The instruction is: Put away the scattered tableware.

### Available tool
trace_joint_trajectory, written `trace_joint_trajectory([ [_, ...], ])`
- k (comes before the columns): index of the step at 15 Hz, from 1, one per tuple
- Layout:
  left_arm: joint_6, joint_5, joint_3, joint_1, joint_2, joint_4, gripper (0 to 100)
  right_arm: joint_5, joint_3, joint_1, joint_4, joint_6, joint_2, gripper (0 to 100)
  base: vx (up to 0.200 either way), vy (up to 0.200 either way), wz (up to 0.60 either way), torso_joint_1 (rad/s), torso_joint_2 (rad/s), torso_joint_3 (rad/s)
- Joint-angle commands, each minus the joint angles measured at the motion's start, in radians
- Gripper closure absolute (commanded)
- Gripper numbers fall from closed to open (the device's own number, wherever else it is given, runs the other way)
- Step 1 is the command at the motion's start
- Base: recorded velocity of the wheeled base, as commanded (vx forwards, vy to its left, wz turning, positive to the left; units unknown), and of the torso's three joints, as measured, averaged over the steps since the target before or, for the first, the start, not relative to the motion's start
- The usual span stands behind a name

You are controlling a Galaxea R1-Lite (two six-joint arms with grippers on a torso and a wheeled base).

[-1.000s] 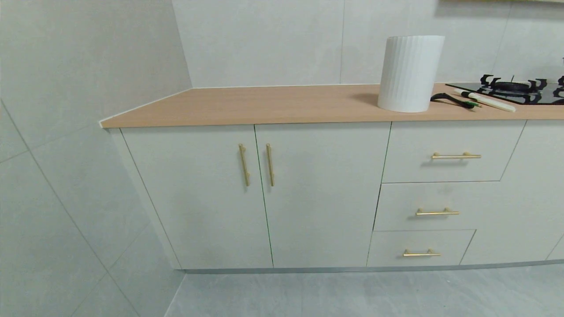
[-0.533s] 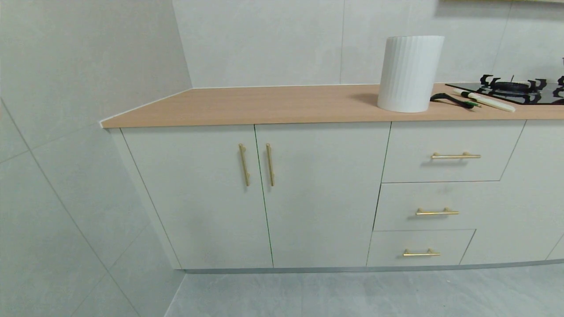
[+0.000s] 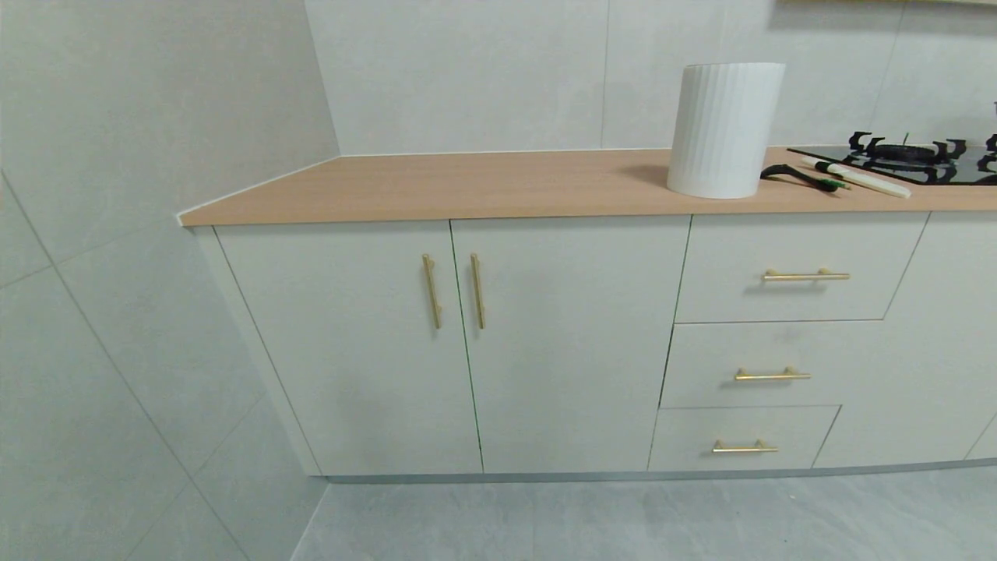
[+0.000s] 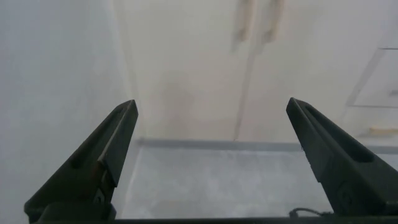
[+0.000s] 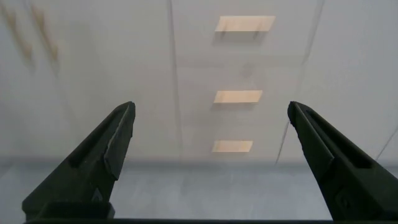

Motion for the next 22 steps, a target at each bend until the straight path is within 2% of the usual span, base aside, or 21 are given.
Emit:
trace_joint_trajectory([
  [1,0.019,-0.013,0.038,0.000,0.000,-0.012,0,0.007,0.004,0.000,0.010,0.004,0.003,0,0.000,0.000,0.00,0.000,0.00,0.000],
  [3,0.047,-0.040,0.039,0.000,0.000,-0.012,0,0.009,0.007,0.000,0.004,0.003,0.003,0,0.000,0.000,0.00,0.000,0.00,0.000],
  [4,0.051,-0.069,0.039,0.000,0.000,-0.012,0,0.009,0.007,-0.001,0.004,0.003,0.003,0,0.000,0.000,0.00,0.000,0.00,0.000],
  [5,0.053,-0.072,0.041,0.000,0.000,-0.013,0,0.009,0.007,0.000,0.004,0.003,0.003,0,0.000,0.000,0.00,0.000,0.00,0.000],
  [7,0.005,-0.048,0.041,0.000,0.000,-0.024,0,0.009,0.007,-0.001,0.004,0.000,0.003,0,0.000,0.000,0.00,0.000,0.00,0.000],
  [8,-0.005,0.040,0.081,0.000,0.000,-0.099,0,0.007,0.007,0.000,0.004,0.000,0.003,0,0.000,0.000,0.00,0.000,0.00,0.000],
  [9,0.005,0.067,0.098,0.000,0.000,-0.124,0,0.007,0.007,-0.001,0.004,0.000,0.003,0,0.000,0.000,0.00,0.000,0.00,0.000],
  [10,0.019,0.069,0.098,0.000,0.000,-0.119,0,0.007,0.007,0.000,0.004,0.000,0.003,0,0.000,0.000,0.00,0.000,0.00,0.000],
  [11,0.050,0.063,0.098,0.000,0.000,-0.088,0,0.007,0.007,-0.001,0.004,0.001,0.003,0,0.000,0.000,0.00,0.000,0.00,0.000],
  [14,0.091,0.046,0.098,0.000,0.000,-0.090,0,0.007,0.007,-0.001,0.004,0.001,0.003,0,0.000,0.000,0.00,0.000,0.00,0.000],
  [16,0.067,0.046,0.098,0.000,0.000,-0.093,0,0.009,0.007,0.000,0.004,0.000,0.003,0,0.000,0.000,0.00,0.000,0.00,0.000],
  [17,0.042,0.046,0.098,0.000,0.000,-0.093,0,0.007,0.007,0.000,0.004,0.001,0.003,0,0.000,0.000,0.00,0.000,0.00,0.000],
  [22,0.038,0.047,0.098,0.000,0.000,-0.093,0,0.007,0.007,-0.001,0.004,0.003,0.003,0,0.000,0.000,0.00,0.000,0.00,0.000],
])
